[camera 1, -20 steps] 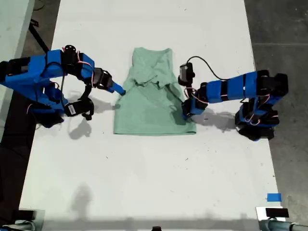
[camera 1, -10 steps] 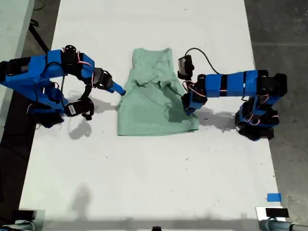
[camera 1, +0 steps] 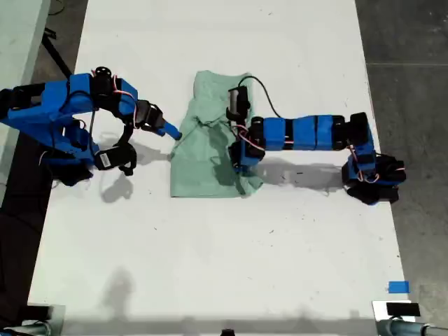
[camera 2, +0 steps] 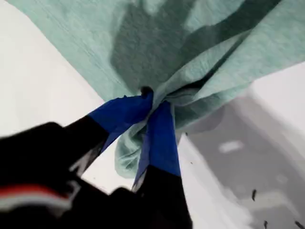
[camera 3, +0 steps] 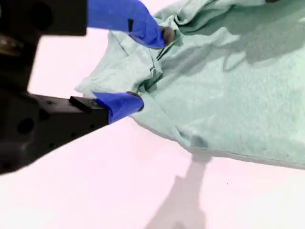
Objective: Fold t-shirt
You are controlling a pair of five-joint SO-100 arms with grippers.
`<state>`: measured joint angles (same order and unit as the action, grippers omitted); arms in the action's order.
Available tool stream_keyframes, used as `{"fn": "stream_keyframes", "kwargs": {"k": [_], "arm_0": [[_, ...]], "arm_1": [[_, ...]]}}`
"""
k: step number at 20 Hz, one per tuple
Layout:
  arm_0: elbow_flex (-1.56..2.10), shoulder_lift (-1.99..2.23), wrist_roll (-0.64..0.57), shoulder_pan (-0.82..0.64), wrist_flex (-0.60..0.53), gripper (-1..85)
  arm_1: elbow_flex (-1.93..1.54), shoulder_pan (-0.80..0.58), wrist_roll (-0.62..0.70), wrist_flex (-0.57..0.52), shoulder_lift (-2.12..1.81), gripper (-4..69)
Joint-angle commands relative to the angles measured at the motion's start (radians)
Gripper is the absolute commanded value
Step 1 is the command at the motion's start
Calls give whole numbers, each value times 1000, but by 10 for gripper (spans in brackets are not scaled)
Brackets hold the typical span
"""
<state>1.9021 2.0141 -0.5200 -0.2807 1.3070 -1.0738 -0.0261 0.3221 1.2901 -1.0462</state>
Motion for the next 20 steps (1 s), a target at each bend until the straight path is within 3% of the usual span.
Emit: {"fn": "stream_keyframes", "kwargs": {"k": [1, 2, 3, 11, 16, 20], "arm_0": [[0, 23, 9, 9, -17, 216], [2, 25, 9, 8, -15, 217], [2, 29, 9, 8, -12, 218], [12, 31, 23, 18, -17, 228], [124, -2, 219, 170, -48, 237], [267, -52, 347, 236, -236, 239]], "arm_1": [[138, 14, -43, -9, 49, -6], [155, 6, -49, 31, 48, 201], [201, -2, -28, 92, 40, 330], [236, -170, 117, 295, -374, 245], [-11, -230, 129, 290, -546, 220], [-74, -213, 118, 259, -532, 209]]}}
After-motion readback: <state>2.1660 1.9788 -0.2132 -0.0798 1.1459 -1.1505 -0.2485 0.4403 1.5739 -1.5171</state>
